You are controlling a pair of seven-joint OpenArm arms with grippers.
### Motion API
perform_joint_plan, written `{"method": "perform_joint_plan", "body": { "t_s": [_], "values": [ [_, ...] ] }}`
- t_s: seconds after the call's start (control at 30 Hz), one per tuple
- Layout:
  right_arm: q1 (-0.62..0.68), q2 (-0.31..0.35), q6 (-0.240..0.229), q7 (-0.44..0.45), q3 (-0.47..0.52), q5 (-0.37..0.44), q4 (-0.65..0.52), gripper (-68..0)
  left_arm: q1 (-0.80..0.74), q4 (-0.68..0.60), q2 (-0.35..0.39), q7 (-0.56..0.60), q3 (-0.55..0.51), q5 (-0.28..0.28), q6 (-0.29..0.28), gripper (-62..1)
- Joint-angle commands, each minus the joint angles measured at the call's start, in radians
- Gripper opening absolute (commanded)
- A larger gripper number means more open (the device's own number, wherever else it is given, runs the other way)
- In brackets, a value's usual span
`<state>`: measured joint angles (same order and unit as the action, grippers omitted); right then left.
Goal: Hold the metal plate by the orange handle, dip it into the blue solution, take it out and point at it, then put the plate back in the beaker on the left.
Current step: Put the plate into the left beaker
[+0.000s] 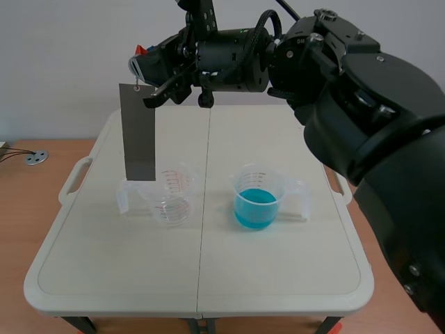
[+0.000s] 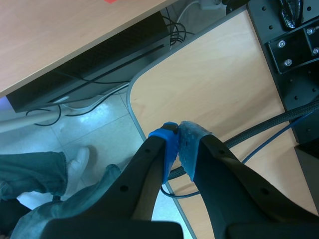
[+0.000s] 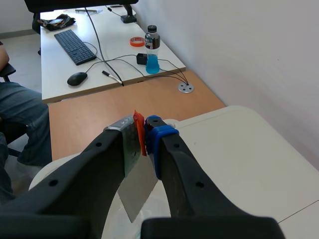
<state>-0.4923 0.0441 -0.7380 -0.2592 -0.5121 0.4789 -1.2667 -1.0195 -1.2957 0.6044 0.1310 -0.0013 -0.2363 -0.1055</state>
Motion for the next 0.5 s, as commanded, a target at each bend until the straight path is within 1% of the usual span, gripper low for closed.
{"method": "perform_joint_plan", "body": {
  "t_s": [0.0,0.47],
  "values": [
    [-0.023,-0.003,-0.003,0.022,0.000,0.010,-0.015,-66.0,-0.008,-0.006,0.006,0.003,0.001,-0.006,0.001,-58.2],
    [0.000,-0.002,-0.003,0.022,0.000,0.000,-0.015,-66.0,-0.008,-0.006,0.006,0.003,0.001,-0.005,0.002,-58.2]
  ]
}}
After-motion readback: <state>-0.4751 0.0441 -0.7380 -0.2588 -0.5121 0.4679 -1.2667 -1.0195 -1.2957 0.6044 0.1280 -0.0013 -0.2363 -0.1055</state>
